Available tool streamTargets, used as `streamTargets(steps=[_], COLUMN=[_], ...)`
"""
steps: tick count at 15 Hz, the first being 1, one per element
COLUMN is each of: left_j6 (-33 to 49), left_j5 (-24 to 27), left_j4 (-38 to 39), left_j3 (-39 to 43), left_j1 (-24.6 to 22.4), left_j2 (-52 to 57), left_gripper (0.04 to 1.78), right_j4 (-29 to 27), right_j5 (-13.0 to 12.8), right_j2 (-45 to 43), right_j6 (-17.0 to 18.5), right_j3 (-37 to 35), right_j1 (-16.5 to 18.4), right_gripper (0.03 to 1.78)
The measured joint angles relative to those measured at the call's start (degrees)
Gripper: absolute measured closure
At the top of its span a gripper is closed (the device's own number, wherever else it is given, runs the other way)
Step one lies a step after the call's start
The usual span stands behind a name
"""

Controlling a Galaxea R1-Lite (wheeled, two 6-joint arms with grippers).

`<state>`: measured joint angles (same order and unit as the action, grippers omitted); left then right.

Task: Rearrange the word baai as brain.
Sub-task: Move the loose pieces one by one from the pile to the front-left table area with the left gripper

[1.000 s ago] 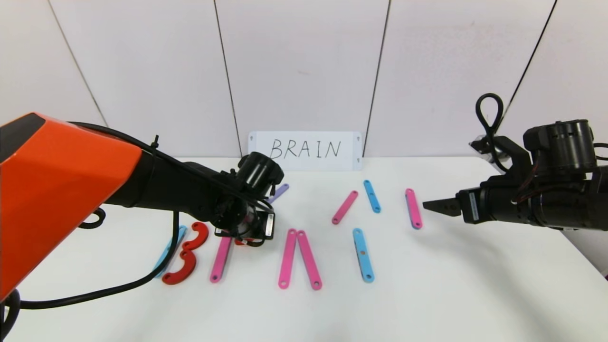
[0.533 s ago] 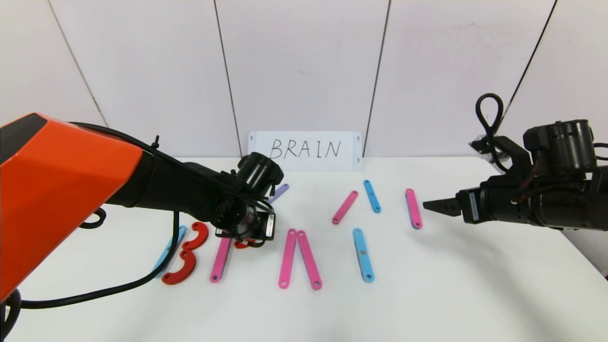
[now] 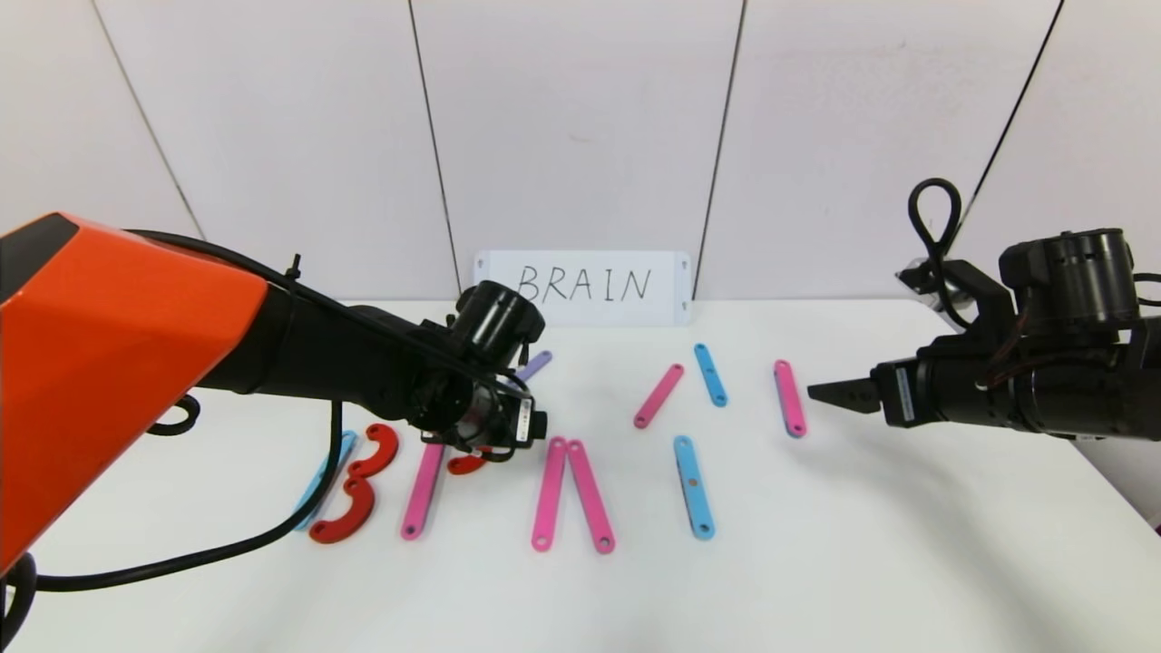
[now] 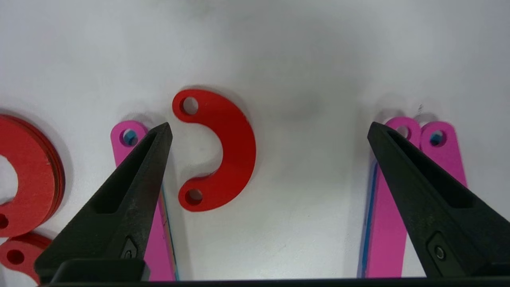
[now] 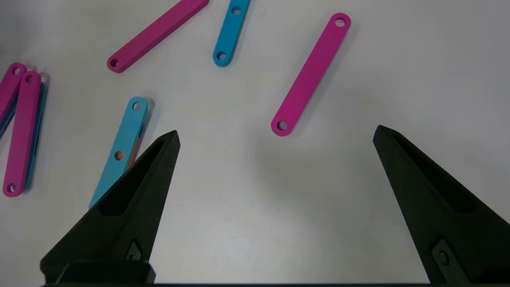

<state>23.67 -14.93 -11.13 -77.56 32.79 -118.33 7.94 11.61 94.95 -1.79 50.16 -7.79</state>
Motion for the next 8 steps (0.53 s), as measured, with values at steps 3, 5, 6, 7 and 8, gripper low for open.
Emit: streamTargets(steps=[3,5,6,7,8], left_j6=[-2.67,-5.6,-6.79,-8.27,-10.09], left_j5=[0.0,0.55,1.49,3.04,5.24], left_j4=[1.55,2.21,2.36,2.36,2.47], left_j3=[-0.67,-2.76,-4.13,-5.41,-6.57], left_j1=[-0.35,-1.23,-1.82,-2.5,-3.15], left_j2=[0.44,0.2,-0.13,-0.52,-1.01], left_gripper=[0.08,0.09,0.09,0.09,0.09], right_j4=[0.0,0.0,0.0,0.0,0.0], right_j5=[-0.01,-0.01,-0.01,-0.01,-0.01], right_j2=[0.0,0.0,0.0,0.0,0.0], right_j6=[0.0,-0.02,-0.02,-0.02,-0.02], right_j3=[0.0,0.0,0.0,0.0,0.0], right_j1=[0.0,0.0,0.02,0.02,0.05], right_gripper=[0.11,0.11,0.11,0.11,0.11])
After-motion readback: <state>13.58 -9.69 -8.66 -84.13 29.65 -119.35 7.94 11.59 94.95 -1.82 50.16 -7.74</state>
